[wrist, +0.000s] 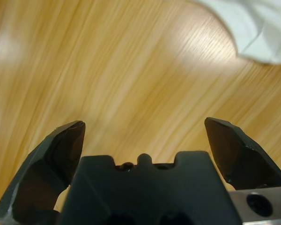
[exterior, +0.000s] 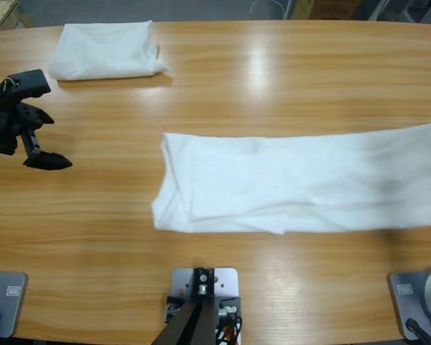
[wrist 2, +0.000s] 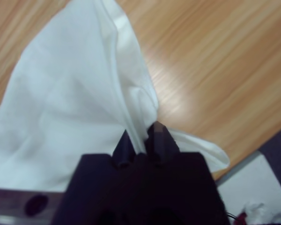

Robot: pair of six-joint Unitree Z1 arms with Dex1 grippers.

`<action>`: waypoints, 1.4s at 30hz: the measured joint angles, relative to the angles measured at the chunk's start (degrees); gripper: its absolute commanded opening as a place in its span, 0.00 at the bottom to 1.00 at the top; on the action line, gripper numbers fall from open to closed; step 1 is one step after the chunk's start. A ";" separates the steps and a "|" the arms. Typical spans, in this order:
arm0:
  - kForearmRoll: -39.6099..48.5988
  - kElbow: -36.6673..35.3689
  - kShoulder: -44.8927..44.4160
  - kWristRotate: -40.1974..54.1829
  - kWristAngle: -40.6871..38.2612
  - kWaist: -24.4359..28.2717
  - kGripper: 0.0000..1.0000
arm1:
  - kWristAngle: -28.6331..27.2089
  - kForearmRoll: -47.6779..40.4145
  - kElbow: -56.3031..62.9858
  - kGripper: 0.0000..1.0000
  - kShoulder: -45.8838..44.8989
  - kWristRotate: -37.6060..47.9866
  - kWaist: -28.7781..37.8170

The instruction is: Fold clothes

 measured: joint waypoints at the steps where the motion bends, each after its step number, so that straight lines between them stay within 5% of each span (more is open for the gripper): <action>1: 0.00 0.41 -0.38 -0.03 0.00 -0.01 1.00 | -0.93 1.24 -1.19 0.00 -0.08 -0.15 -0.17; 5: 0.00 1.44 -2.39 -0.24 0.00 -0.01 1.00 | -2.34 7.54 -6.21 0.00 -1.18 0.03 2.75; 13: -0.15 1.57 -2.74 -0.27 0.01 -0.04 1.00 | 6.26 18.17 -17.63 0.00 -3.68 14.94 36.54; 23: -0.16 1.70 -3.10 -1.29 0.01 -0.06 1.00 | 11.40 22.40 -40.55 0.00 12.69 20.51 57.90; 31: -0.16 1.93 -5.17 -1.89 0.01 -0.09 1.00 | 13.66 22.59 -51.30 0.00 26.42 22.02 64.76; 42: -0.16 3.20 -5.80 -2.45 0.28 -0.09 1.00 | 15.06 22.61 -59.71 0.00 33.65 24.25 72.56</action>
